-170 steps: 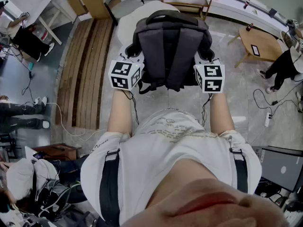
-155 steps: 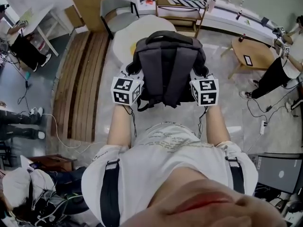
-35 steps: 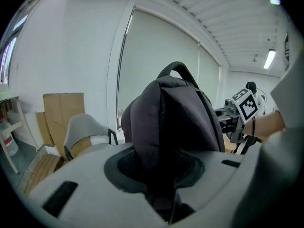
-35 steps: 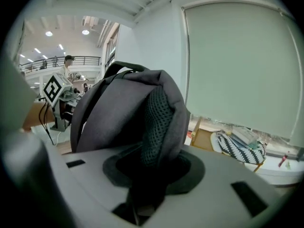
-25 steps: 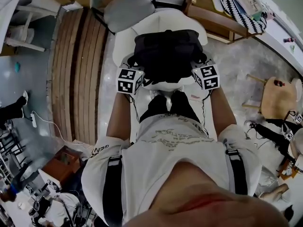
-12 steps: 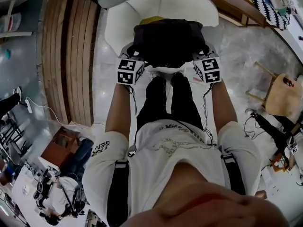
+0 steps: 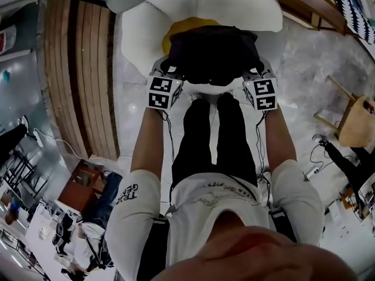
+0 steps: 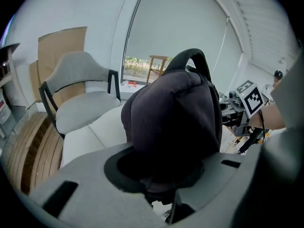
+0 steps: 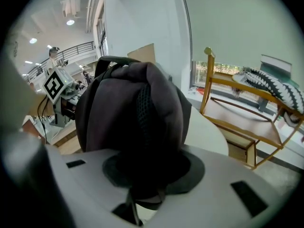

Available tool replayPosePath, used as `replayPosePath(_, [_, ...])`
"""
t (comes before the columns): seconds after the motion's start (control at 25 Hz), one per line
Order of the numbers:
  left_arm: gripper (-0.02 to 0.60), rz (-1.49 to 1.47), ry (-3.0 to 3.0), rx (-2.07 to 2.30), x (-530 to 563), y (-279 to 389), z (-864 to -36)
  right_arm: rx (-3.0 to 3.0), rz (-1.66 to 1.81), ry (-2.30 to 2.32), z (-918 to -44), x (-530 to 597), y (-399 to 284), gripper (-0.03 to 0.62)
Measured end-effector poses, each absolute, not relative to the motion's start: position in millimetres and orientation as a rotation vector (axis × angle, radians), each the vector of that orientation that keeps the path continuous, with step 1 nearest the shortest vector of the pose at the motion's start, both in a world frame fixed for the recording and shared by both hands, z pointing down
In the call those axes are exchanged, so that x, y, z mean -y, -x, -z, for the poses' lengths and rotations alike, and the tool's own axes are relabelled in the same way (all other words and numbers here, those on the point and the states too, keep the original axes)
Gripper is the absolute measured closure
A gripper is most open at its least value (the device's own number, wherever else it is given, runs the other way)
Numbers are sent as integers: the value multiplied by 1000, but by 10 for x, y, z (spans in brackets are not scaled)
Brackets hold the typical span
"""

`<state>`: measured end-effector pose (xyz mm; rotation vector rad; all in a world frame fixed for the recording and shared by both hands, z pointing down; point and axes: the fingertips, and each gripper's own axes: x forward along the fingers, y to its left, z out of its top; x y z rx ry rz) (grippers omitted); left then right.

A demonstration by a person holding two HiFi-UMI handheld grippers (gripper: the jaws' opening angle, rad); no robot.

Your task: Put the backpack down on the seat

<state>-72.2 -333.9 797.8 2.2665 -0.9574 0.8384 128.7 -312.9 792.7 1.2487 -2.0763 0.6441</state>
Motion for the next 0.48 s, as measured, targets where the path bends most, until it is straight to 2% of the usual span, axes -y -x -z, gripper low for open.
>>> replayPosePath(0.48, [468,-933,-2253,895,3886,621,-9031,2002,-707,-1241,-9008,3606,-1395,473])
